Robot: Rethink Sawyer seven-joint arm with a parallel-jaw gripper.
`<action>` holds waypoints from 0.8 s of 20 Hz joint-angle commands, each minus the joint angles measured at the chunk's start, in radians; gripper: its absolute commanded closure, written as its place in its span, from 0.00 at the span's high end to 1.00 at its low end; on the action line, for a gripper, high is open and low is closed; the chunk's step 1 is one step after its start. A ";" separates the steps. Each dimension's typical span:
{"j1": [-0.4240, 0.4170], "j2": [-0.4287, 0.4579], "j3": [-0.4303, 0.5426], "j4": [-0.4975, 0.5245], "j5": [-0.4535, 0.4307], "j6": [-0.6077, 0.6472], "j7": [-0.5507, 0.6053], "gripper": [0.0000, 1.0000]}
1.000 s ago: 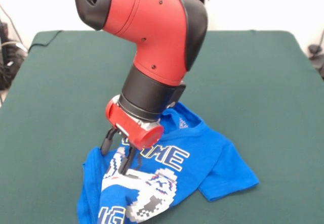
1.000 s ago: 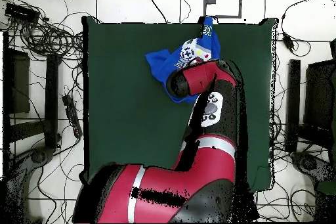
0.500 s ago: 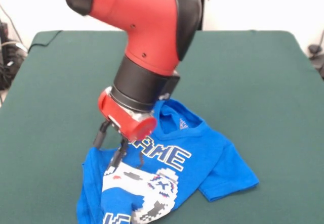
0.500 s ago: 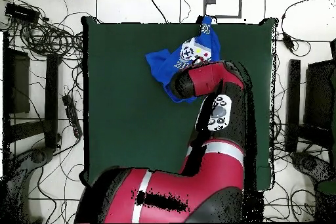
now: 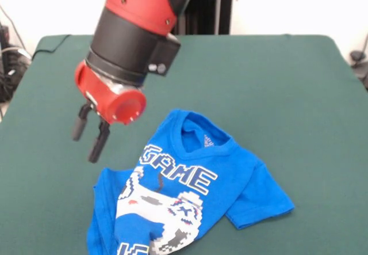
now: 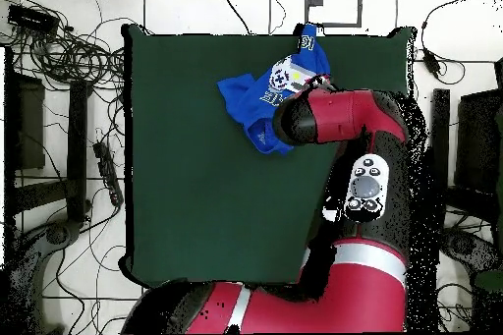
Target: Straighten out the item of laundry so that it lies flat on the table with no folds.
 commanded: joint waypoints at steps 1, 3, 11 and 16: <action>0.010 -0.023 0.132 0.145 0.049 0.103 -0.100 1.00; 0.011 0.003 0.134 0.141 0.046 0.076 -0.075 1.00; 0.050 0.068 0.108 0.126 0.059 0.055 0.015 1.00; 0.062 0.095 0.100 0.113 0.064 0.052 0.029 1.00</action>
